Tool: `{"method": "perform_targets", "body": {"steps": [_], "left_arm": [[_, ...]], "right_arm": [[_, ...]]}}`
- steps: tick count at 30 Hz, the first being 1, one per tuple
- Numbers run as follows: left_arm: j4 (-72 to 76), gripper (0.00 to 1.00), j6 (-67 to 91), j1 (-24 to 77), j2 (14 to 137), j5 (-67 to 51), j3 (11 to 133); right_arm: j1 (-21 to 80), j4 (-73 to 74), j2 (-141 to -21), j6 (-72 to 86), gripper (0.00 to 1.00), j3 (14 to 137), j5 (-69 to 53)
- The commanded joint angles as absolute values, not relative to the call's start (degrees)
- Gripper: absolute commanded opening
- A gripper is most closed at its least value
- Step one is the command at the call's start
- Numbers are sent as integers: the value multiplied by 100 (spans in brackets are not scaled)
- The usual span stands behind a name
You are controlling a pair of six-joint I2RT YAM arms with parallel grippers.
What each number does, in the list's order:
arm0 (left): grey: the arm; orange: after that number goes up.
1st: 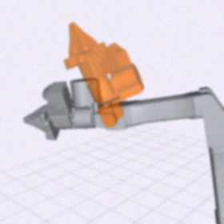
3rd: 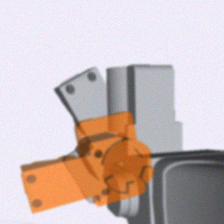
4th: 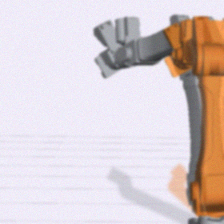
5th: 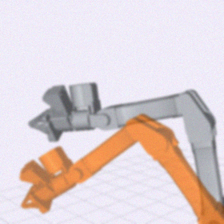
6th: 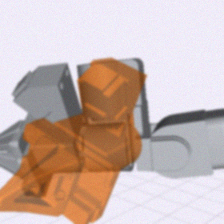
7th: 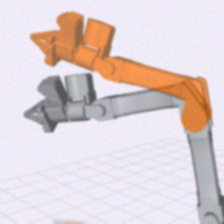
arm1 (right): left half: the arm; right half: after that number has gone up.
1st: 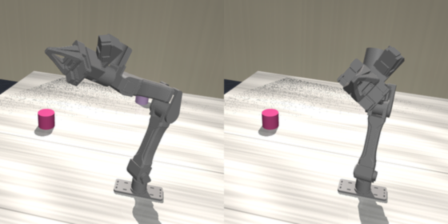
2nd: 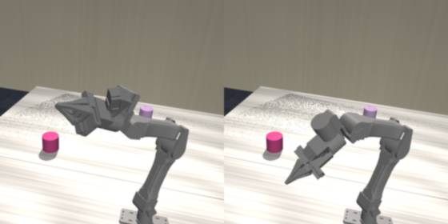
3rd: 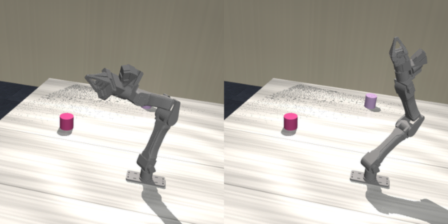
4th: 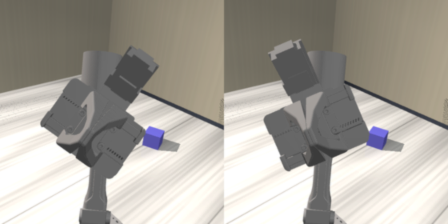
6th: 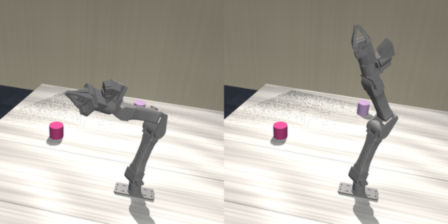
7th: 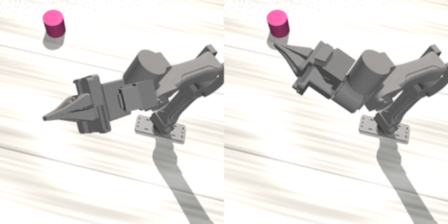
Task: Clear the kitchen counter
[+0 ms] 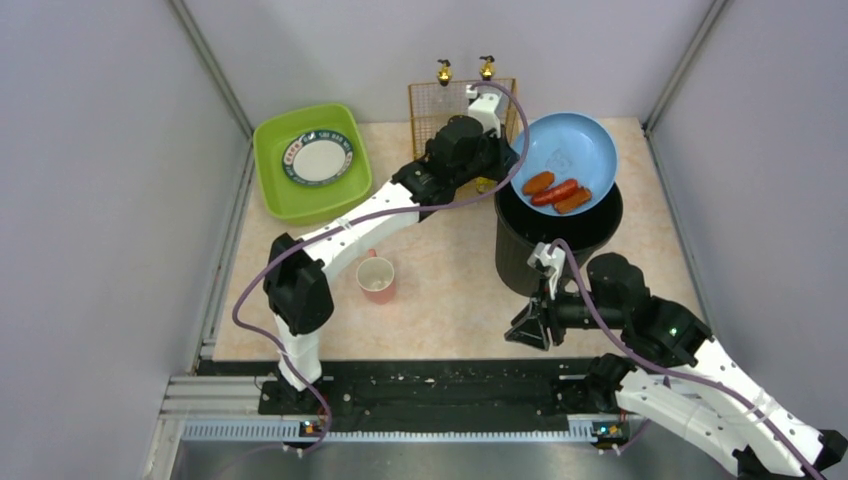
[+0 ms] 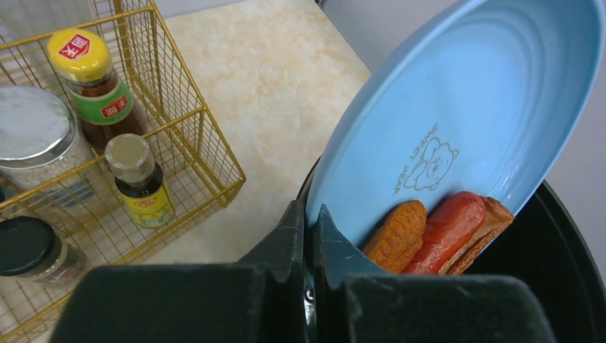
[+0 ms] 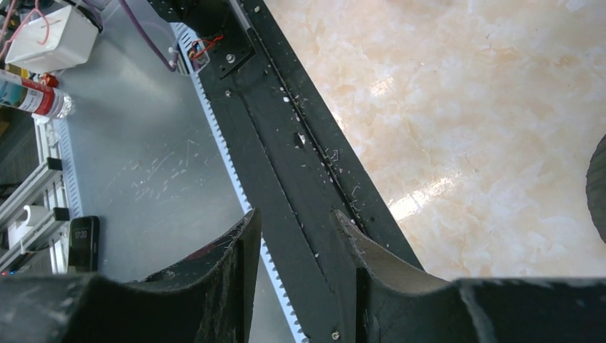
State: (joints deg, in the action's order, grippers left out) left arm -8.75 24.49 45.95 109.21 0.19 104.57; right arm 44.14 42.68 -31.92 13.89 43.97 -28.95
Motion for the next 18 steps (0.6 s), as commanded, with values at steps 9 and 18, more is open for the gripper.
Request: {"method": "perform_targets", "body": {"steps": [9,18], "left_arm": [[1540,0,1816,4865,9773,618,9266],[2926,0,1136,5114,9325,823,8291]], "right_arm": [[4474,4149,-3128,1256,40,4648,-2892],[4474,4149,-3091,1268,40,4649,-2861]]}}
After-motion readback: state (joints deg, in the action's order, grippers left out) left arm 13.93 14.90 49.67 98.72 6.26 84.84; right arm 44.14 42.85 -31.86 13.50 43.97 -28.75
